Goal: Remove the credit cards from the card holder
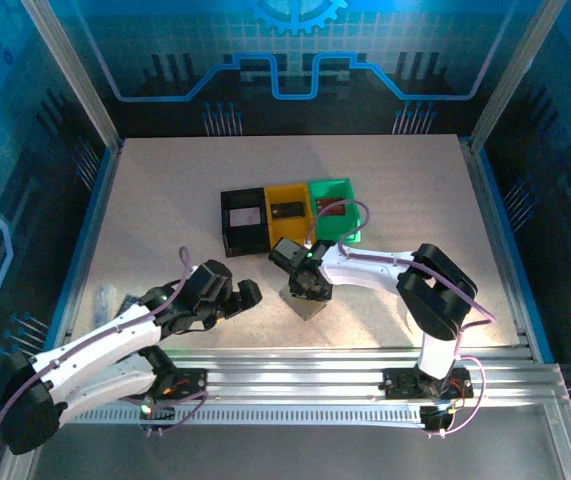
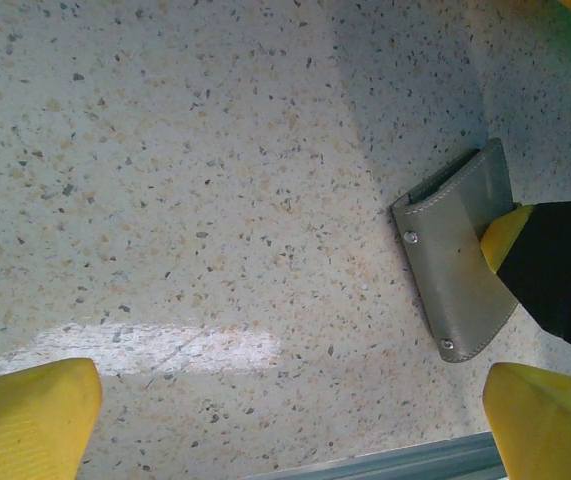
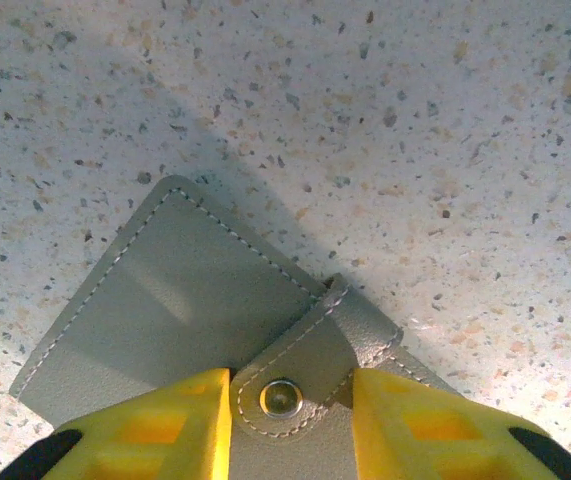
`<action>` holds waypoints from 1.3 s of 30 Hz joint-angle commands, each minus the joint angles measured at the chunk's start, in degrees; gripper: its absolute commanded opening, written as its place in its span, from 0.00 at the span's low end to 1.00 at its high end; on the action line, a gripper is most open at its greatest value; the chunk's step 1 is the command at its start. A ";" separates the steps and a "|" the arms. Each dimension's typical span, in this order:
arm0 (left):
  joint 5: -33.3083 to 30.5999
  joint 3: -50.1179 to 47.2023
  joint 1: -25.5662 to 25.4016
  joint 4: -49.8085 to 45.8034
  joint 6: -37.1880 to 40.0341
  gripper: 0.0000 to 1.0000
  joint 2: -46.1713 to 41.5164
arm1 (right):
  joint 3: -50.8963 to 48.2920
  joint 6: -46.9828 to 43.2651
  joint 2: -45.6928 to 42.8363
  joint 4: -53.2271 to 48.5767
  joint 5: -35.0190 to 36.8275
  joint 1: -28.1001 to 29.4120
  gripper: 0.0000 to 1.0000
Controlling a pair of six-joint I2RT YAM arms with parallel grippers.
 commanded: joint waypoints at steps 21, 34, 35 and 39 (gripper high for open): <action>-0.12 -1.45 -0.36 0.41 0.79 0.99 -0.64 | -5.73 1.05 -3.65 2.74 -0.83 -1.47 0.06; 0.41 -1.13 -0.33 1.51 1.10 0.99 -0.29 | -7.22 -4.88 -11.79 0.85 0.42 -3.10 0.00; 0.55 -1.08 -0.33 1.64 1.07 0.99 -0.15 | -7.68 -5.32 -12.38 1.33 0.07 -3.36 0.00; 0.85 -0.71 -0.38 1.75 1.37 0.99 0.17 | -8.47 -6.67 -14.65 1.36 -1.03 -4.20 0.00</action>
